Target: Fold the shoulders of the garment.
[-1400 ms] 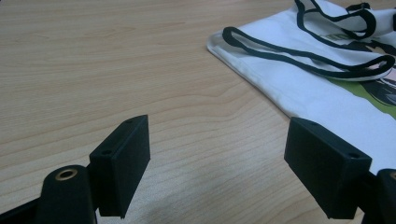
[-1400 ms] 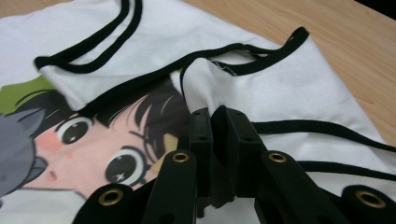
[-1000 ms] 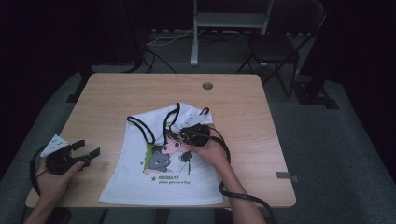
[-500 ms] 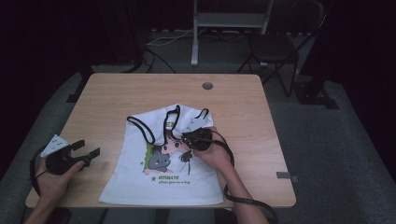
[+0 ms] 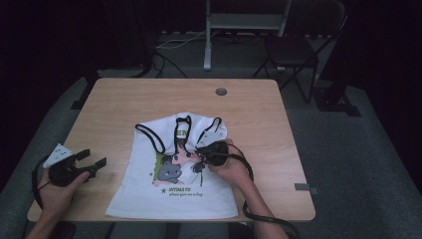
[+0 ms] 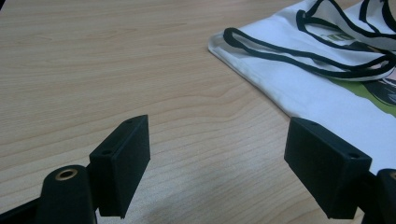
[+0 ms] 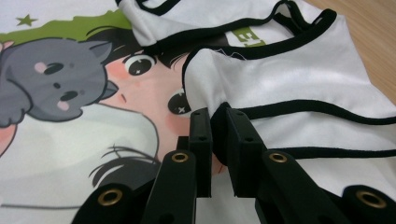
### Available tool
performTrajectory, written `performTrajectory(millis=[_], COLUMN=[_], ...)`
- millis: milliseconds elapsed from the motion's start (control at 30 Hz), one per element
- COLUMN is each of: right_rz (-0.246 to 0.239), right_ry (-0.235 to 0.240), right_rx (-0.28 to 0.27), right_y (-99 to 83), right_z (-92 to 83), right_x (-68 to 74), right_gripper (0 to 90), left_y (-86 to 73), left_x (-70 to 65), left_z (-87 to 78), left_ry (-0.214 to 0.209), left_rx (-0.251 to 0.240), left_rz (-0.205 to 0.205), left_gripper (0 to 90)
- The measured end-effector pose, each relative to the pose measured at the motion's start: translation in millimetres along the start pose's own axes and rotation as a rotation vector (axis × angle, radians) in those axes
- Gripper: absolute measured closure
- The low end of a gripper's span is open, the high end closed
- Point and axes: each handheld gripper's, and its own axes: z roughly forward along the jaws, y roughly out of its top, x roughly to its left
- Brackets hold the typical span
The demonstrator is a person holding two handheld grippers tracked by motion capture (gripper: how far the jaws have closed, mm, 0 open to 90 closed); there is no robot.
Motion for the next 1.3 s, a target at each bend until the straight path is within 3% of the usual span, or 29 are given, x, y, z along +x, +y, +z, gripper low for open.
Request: performTrajectory(millis=[467, 533, 600, 700, 800, 867, 1067, 1200, 1300], right_rz=[-0.03, -0.019, -0.01, 0.09, 0.163, 0.205, 0.201, 0.135, 0.106], right_ry=[0.019, 0.022, 0.028, 0.067, 0.056, 0.011, -0.032, -0.035, -0.043], right_rx=[0.014, 0.024, 0.019, -0.057, -0.113, -0.11, -0.034, 0.024, 0.036], right_y=[-5.2, -6.1, -6.3, -2.7, 2.6, 8.2, 13.4, 11.4, 8.6], right_z=[-2.7, -2.4, -2.2, -7.4, -11.3, -10.6, 8.5, 23.4, 25.2], right_x=[5.2, 4.6, 2.7, -5.3, -14.9, -21.1, -22.6, -8.3, -3.7], right_gripper=[81.1, 79.1, 70.8, 56.5, 44.4, 39.5, 35.0, 34.1, 34.9], left_y=[0.0, 0.0, 0.0, 0.0, 0.0, 0.0, 0.0, 0.0, 0.1], left_x=[-0.2, -0.2, -0.1, -0.1, -0.5, -0.4, -0.2, -0.4, -0.4], left_z=[0.0, -0.1, -0.2, -0.1, -0.1, 0.1, -0.1, 0.1, -0.1], left_ry=[0.002, 0.003, 0.003, 0.003, 0.005, 0.004, 0.003, 0.0, 0.001], left_rx=[-0.001, 0.0, 0.0, 0.0, 0.001, -0.002, 0.002, 0.002, 0.004], left_rz=[0.0, 0.002, 0.002, 0.001, 0.004, 0.002, 0.008, 0.007, 0.009], left_gripper=[22.1, 22.1, 22.1, 22.1, 22.1, 22.1, 22.1, 22.1, 22.1])
